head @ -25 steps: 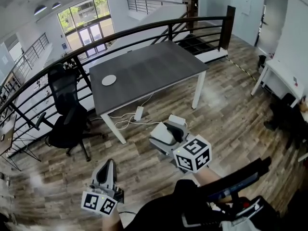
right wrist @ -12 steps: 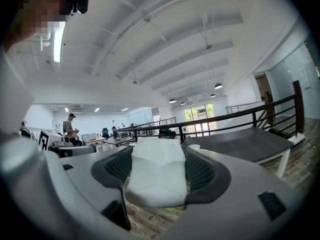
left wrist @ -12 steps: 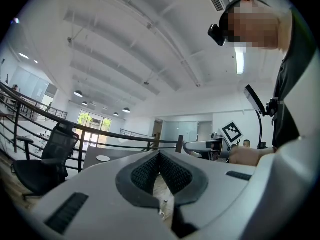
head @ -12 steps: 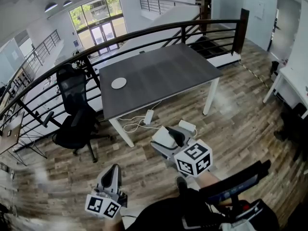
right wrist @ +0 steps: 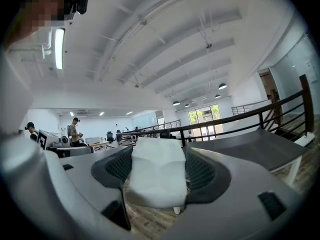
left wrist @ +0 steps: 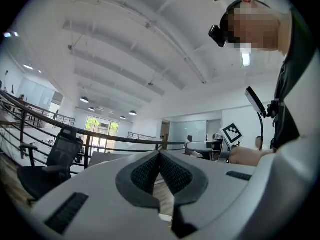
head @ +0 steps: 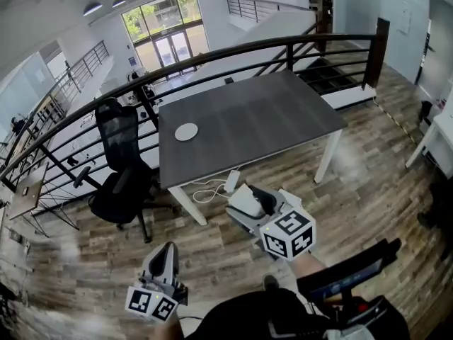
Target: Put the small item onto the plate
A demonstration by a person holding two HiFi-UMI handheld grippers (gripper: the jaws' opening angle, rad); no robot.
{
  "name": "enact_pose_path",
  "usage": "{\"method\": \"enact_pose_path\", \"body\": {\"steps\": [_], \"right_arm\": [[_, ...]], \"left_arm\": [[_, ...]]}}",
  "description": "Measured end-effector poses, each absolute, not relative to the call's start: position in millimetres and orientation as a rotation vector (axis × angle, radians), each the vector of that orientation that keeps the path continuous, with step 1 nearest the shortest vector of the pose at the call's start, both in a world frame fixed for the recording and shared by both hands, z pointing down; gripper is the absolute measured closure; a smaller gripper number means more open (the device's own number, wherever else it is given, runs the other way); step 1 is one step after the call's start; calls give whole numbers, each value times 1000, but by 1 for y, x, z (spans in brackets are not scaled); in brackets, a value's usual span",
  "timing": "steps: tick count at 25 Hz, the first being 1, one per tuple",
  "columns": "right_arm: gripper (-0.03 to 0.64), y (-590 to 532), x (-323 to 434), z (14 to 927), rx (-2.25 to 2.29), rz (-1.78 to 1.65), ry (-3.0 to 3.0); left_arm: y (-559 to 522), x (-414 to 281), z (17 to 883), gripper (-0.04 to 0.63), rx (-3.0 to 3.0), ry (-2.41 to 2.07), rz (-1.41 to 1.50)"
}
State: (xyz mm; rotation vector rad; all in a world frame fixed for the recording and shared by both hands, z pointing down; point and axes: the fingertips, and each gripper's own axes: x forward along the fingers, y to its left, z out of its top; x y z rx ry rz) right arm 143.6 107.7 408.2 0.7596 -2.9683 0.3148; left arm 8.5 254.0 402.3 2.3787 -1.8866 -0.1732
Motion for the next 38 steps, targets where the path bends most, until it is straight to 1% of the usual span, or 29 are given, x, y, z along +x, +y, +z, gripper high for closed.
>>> {"method": "enact_pose_path", "body": {"steps": [14, 21, 27, 30, 38], "right_arm": [[286, 29, 167, 415, 623, 294, -3003], [287, 13, 170, 419, 563, 321, -3025], [287, 5, 161, 420, 538, 334, -3021], [286, -7, 154, 422, 561, 331, -3016], [285, -38, 125, 417, 622, 292, -3004]], "left_arm": [[185, 49, 401, 592, 2307, -1977, -140], [169, 70, 403, 592, 2331, -1973, -47], [159, 64, 406, 592, 2307, -1963, -49], [149, 54, 415, 592, 2294, -1947, -18], [103, 17, 405, 592, 2399, -1903, -86]]}}
